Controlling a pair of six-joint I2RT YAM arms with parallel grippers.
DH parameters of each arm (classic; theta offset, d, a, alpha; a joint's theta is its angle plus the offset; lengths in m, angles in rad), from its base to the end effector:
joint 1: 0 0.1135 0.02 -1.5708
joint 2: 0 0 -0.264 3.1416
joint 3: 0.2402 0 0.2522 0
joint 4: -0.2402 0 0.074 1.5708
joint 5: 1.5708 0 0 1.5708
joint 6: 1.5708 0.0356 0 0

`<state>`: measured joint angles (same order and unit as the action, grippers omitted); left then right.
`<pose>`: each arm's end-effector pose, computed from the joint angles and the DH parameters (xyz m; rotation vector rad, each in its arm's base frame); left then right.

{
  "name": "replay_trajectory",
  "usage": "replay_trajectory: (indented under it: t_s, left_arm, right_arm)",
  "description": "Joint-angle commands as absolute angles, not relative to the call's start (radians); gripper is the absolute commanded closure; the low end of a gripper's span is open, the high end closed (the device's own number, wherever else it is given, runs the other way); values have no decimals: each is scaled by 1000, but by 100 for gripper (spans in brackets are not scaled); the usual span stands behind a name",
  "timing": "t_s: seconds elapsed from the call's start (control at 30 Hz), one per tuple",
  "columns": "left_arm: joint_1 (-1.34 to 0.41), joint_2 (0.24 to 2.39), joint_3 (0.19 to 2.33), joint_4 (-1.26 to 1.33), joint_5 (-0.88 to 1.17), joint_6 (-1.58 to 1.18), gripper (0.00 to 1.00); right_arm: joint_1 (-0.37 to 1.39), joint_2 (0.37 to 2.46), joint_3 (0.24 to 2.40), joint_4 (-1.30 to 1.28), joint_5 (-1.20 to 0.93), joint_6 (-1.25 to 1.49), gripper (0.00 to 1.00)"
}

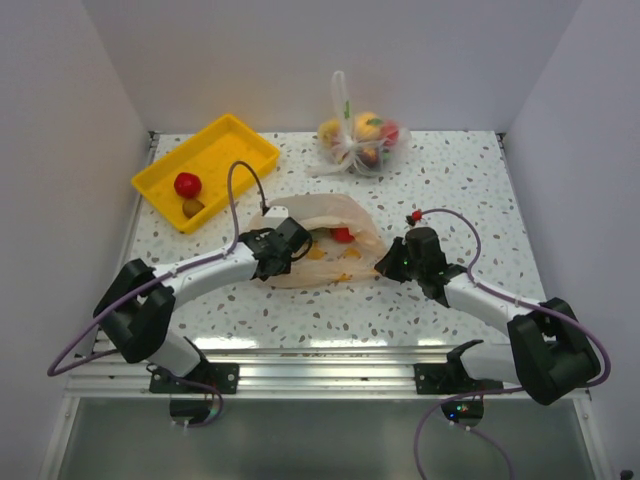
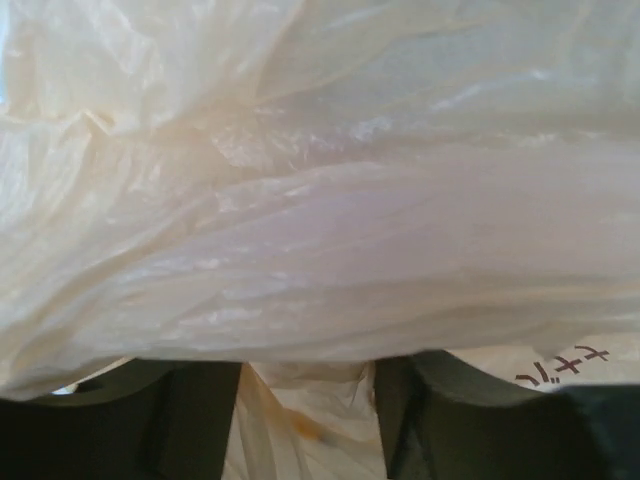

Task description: Untie the knot of the plastic bag and take out the fruit

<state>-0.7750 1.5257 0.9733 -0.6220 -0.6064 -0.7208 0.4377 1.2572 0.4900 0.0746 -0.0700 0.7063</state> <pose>0.2199 -0.1870 0.2045 -0.0871 2.4424 0.2263 0.2171 0.1043 0.1679 0.2769 2.3383 0.6679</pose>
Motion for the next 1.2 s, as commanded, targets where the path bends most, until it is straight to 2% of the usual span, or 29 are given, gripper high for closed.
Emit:
replay_trajectory:
  t_s: [0.0,0.13,0.17,0.4,0.53,0.83,1.03,1.17]
  left_arm:
    - [-735,1499,910,-496,-481,-693,48]
    - [-724,1465,870,-372,-336,-637,64]
    - [-726,1459,865,-323,-301,-620,72]
    - [-726,1372,893,-152,19,-571,94]
    - [-726,1310,876,-106,25,-569,95]
    - [-704,1368,776,-354,-182,-725,95]
    - [-684,1371,793,-472,-340,-689,91]
    - [-686,1382,815,-499,-446,-606,84]
  right_arm:
    - [436,1258,506,97,-58,693,100]
    - [436,1264,509,100,-64,692,100]
    - [436,1266,509,100,-64,692,100]
    - [436,1258,506,101,-64,693,100]
    - [436,1259,508,101,-66,692,100]
    - [436,1258,505,94,-61,695,100]
    - [436,1256,508,61,-34,716,100]
    - [436,1261,515,48,-26,716,100]
